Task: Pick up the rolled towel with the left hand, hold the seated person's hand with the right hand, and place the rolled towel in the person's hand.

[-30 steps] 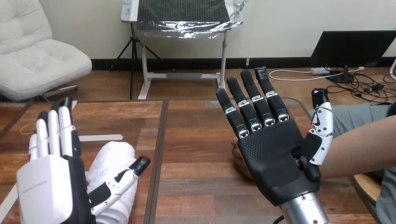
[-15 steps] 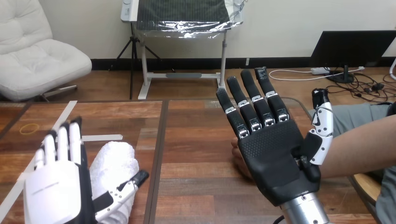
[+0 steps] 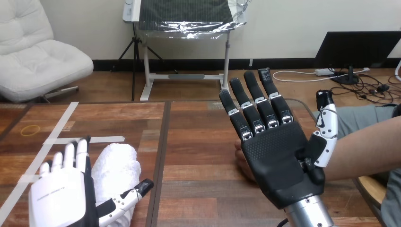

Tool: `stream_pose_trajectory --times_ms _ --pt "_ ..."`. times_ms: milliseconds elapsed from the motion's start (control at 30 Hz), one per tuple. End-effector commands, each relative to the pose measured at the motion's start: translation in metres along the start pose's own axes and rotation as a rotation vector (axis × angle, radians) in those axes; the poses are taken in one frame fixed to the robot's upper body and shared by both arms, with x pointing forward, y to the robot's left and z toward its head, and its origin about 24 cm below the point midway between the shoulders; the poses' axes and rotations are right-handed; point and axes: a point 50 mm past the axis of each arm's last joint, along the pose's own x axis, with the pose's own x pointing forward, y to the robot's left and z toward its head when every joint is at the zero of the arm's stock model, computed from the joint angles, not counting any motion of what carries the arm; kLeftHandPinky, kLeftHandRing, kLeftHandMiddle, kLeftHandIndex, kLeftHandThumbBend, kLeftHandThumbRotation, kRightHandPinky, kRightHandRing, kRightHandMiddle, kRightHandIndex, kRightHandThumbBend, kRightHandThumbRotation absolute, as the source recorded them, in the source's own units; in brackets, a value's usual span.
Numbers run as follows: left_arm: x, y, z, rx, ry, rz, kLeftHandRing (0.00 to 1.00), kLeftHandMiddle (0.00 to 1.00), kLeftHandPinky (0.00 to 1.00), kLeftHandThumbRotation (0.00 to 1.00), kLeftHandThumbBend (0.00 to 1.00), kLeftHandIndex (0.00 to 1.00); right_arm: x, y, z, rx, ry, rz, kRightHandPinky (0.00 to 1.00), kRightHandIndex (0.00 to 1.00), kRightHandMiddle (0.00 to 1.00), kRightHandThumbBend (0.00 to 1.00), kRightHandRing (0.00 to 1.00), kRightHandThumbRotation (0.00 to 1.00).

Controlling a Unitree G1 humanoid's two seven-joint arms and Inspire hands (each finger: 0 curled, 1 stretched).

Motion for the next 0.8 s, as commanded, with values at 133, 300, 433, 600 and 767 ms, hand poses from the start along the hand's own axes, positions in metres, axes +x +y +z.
stream_pose_trajectory --times_ms 133,300,433,600,767 --pt "0.028 -0.007 0.008 0.019 -0.026 0.026 0.92 0.94 0.93 0.95 1.0 0.93 0.012 0.014 0.001 0.009 -0.026 0.096 1.0 1.0 1.0 0.42 1.0 0.8" --pt "0.039 -0.019 0.005 0.053 -0.008 -0.019 0.91 0.93 0.92 0.92 1.0 0.92 0.012 0.014 0.001 0.011 -0.026 0.094 1.0 1.0 1.0 0.42 1.0 0.8" --pt "0.045 -0.025 0.003 0.077 0.0 -0.038 0.91 0.92 0.92 0.91 1.0 0.92 0.012 0.014 0.002 0.009 -0.026 0.092 1.0 1.0 1.0 0.42 1.0 0.8" --pt "0.054 -0.035 0.001 0.087 0.02 -0.06 0.91 0.92 0.92 0.91 1.0 0.92 0.012 0.014 0.002 0.002 -0.026 0.095 1.0 1.0 1.0 0.42 1.0 0.8" --pt "0.062 -0.041 0.0 0.106 0.044 -0.08 0.9 0.92 0.93 0.89 0.98 0.92 0.011 0.014 0.003 0.002 -0.026 0.09 1.0 1.0 1.0 0.42 1.0 0.8"
